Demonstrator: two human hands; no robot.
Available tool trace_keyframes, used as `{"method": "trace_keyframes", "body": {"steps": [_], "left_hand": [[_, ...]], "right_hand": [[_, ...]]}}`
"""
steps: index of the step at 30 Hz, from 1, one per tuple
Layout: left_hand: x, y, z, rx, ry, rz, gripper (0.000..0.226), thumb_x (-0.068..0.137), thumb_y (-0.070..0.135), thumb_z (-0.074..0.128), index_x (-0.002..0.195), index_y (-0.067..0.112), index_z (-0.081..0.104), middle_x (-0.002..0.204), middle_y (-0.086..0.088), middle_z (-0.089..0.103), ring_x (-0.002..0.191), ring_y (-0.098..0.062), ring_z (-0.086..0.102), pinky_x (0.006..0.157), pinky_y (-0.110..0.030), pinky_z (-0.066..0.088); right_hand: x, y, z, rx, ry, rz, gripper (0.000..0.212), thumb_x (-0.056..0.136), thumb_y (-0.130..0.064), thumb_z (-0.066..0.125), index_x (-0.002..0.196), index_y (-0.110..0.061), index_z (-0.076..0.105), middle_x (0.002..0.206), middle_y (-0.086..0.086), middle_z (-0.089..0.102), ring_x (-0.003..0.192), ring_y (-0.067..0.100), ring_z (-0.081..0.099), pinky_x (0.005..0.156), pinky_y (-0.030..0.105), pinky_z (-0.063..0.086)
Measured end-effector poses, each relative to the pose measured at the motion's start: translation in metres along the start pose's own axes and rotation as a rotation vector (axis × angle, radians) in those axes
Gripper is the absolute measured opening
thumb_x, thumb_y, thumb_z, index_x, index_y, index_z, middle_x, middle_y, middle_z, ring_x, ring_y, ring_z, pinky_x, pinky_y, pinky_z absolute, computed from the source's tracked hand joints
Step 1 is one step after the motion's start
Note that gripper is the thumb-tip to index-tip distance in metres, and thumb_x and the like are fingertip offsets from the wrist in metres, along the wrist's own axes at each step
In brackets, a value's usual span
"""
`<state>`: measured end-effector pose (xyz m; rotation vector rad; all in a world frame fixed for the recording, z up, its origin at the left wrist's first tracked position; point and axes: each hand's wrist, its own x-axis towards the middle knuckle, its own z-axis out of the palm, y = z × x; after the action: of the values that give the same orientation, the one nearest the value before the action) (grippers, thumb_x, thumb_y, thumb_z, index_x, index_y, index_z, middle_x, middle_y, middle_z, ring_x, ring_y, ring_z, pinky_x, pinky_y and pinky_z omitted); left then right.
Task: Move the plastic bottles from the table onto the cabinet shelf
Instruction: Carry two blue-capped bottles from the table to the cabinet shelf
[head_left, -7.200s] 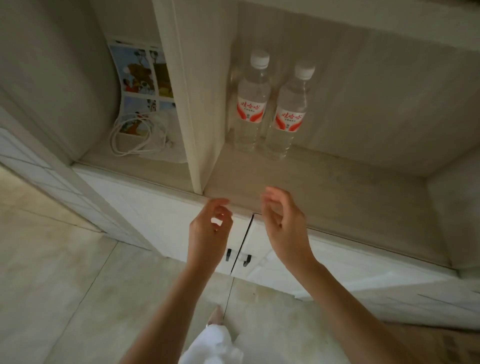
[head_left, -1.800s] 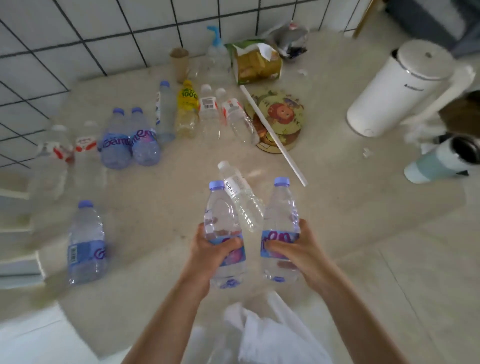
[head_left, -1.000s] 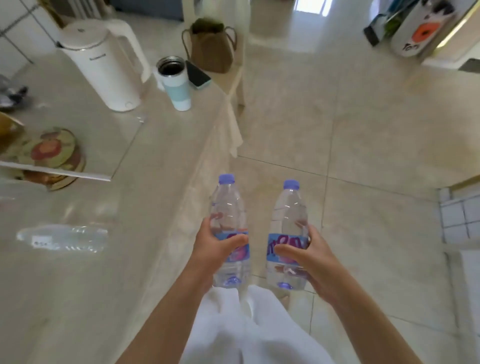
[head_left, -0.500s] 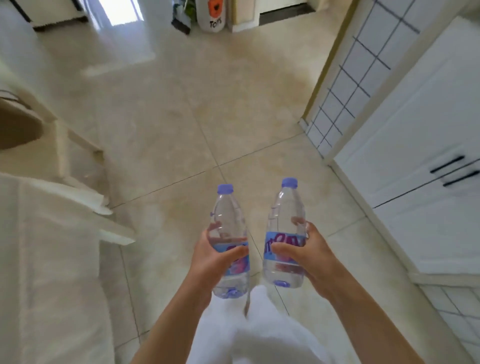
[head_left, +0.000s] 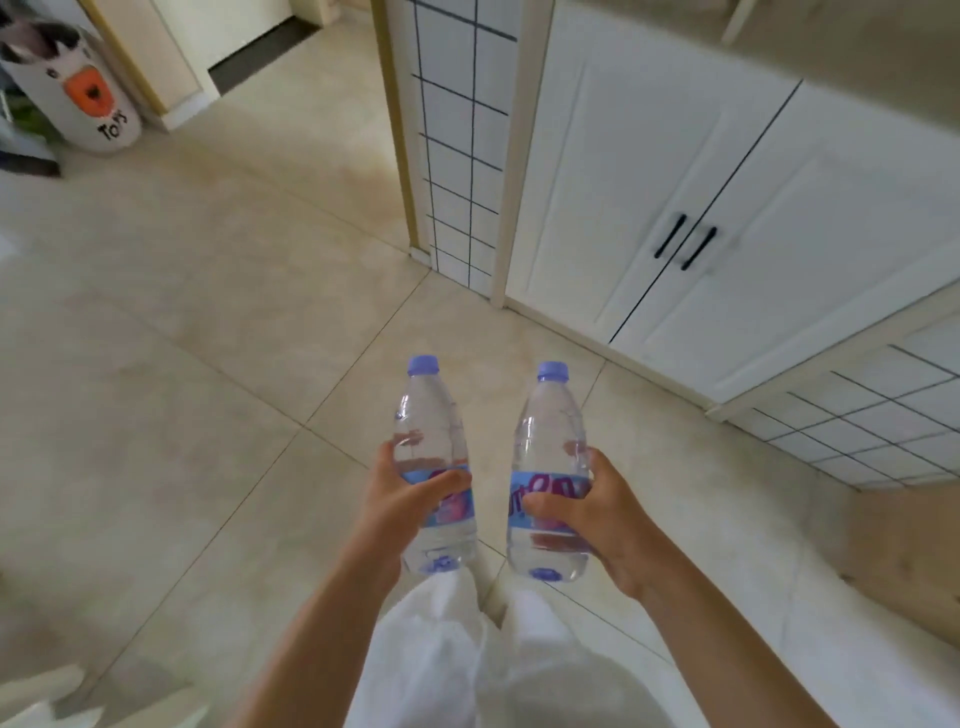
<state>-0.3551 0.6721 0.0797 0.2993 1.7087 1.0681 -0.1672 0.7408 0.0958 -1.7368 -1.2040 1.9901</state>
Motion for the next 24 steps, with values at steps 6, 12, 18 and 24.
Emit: {"method": "trace_keyframes", "body": {"steps": [6,12,18,24], "left_hand": [[0.043,0.03,0.028,0.114,-0.109,-0.011,0.054,0.069,0.006,0.082,0.111,0.024,0.053,0.105,-0.013,0.068,0.093,-0.032,0.07,0.079,-0.044,0.058],[0.059,0.046,0.088,0.299,-0.245,-0.033,0.082,0.038,0.034,0.085,0.113,0.017,0.057,0.102,-0.015,0.071,0.089,-0.032,0.071,0.082,-0.051,0.059],[0.075,0.061,0.163,0.368,-0.303,-0.031,0.07,0.051,0.023,0.089,0.113,0.018,0.057,0.101,-0.011,0.071,0.087,-0.028,0.072,0.078,-0.045,0.06],[0.094,0.097,0.256,0.365,-0.315,0.026,0.062,0.061,0.014,0.088,0.114,0.018,0.055,0.102,-0.008,0.07,0.086,-0.024,0.071,0.067,-0.034,0.057]], "right_hand": [[0.007,-0.004,-0.014,0.123,0.187,-0.011,0.07,0.066,-0.011,0.085,0.12,-0.028,0.044,0.111,0.005,0.064,0.098,0.024,0.068,0.077,0.041,0.061],[0.011,0.0,-0.054,0.239,0.354,-0.006,0.065,0.066,-0.006,0.084,0.116,-0.025,0.046,0.106,0.0,0.065,0.091,0.019,0.067,0.062,0.025,0.057],[0.031,-0.015,-0.117,0.248,0.42,-0.018,0.067,0.066,-0.01,0.085,0.118,-0.024,0.045,0.108,0.0,0.065,0.093,0.019,0.067,0.073,0.034,0.06],[0.062,-0.055,-0.206,0.17,0.439,-0.059,0.072,0.068,-0.016,0.086,0.125,-0.02,0.044,0.115,0.003,0.064,0.101,0.023,0.066,0.086,0.045,0.058]]}}
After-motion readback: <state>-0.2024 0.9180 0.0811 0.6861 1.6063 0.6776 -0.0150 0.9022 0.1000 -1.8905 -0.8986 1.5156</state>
